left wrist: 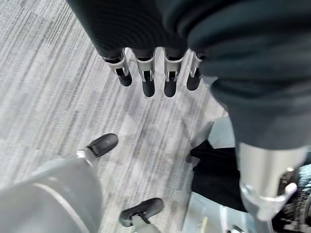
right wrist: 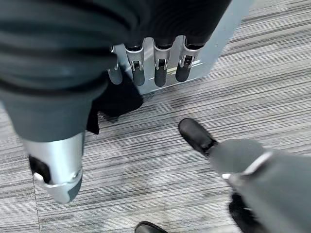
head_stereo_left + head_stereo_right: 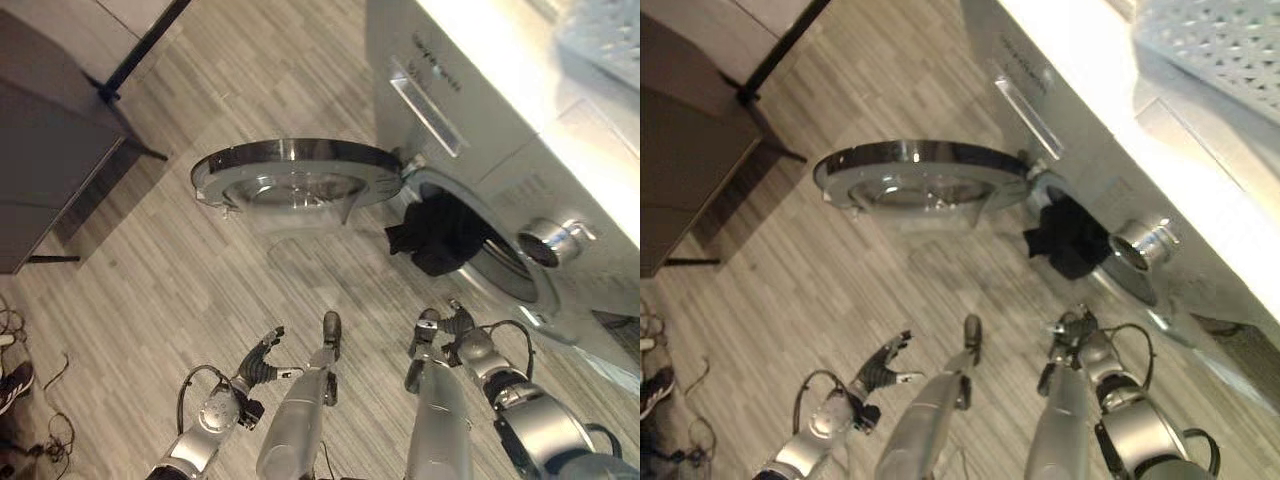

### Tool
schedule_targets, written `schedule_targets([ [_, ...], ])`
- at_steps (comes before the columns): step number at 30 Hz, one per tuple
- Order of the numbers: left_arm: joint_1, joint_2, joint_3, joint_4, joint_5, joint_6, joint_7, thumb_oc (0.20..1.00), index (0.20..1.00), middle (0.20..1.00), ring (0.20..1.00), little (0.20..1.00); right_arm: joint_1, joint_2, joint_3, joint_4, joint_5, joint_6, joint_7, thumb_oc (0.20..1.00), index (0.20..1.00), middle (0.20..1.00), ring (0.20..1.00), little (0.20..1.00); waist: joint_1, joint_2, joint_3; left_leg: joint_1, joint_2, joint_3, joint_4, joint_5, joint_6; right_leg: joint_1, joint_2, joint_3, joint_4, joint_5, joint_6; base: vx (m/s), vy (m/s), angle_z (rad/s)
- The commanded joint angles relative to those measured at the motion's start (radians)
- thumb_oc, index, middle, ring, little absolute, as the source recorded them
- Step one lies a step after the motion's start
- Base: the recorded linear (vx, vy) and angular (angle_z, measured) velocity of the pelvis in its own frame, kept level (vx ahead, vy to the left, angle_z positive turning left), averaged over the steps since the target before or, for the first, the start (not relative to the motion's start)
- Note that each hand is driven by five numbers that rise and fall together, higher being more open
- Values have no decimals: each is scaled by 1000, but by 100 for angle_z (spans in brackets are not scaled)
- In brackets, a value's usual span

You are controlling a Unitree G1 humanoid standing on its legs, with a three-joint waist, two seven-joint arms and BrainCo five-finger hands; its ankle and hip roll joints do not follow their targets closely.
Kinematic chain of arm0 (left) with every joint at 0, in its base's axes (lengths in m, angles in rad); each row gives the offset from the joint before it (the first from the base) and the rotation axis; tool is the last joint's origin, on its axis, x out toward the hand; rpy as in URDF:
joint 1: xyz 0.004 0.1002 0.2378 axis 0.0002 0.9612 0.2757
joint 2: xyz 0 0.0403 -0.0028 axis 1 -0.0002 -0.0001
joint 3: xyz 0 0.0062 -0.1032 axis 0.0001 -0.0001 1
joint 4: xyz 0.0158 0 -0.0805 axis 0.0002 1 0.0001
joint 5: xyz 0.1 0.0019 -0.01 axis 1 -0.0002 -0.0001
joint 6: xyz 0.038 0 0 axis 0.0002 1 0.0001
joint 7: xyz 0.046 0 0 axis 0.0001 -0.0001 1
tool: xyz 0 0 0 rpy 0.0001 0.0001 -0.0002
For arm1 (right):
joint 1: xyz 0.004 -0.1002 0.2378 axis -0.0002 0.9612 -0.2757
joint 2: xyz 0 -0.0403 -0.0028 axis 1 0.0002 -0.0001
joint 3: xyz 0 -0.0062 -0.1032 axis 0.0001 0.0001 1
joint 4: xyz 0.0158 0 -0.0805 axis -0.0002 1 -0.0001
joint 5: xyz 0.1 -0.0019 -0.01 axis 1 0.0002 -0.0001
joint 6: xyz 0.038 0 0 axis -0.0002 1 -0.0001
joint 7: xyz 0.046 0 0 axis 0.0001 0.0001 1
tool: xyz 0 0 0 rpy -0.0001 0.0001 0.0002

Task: Grab the laundry basket,head to the washer,open it,put in the laundry and shut it.

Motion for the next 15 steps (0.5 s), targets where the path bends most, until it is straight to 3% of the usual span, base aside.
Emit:
schedule_targets([
  [1,29,72,-14,-92,-25,-34,2,1000,1000,1000,1000,1000,-14,-35,5,83,13,26,-38,1000,1000,1000,1000,1000,17,-30,-6,-103,-16,30,163,-134,-8,51,-52,94,-200,94,91,-43,68,24],
  [8,11,78,-17,-149,-101,-38,9,1000,1000,1000,1000,1000,-116,-128,-34,179,15,78,-72,1000,1000,1000,1000,1000,36,3,18,-208,-27,40,199,-134,-11,-50,-68,93,-170,92,99,-23,48,10],
  [15,9,66,-21,-192,-191,-48,16,1000,1000,1000,1000,1000,-198,-209,-30,192,39,88,-106,1000,1000,1000,1000,1000,53,31,23,-266,-36,37,189,-122,-10,-123,-81,105,-149,91,107,1,26,3],
])
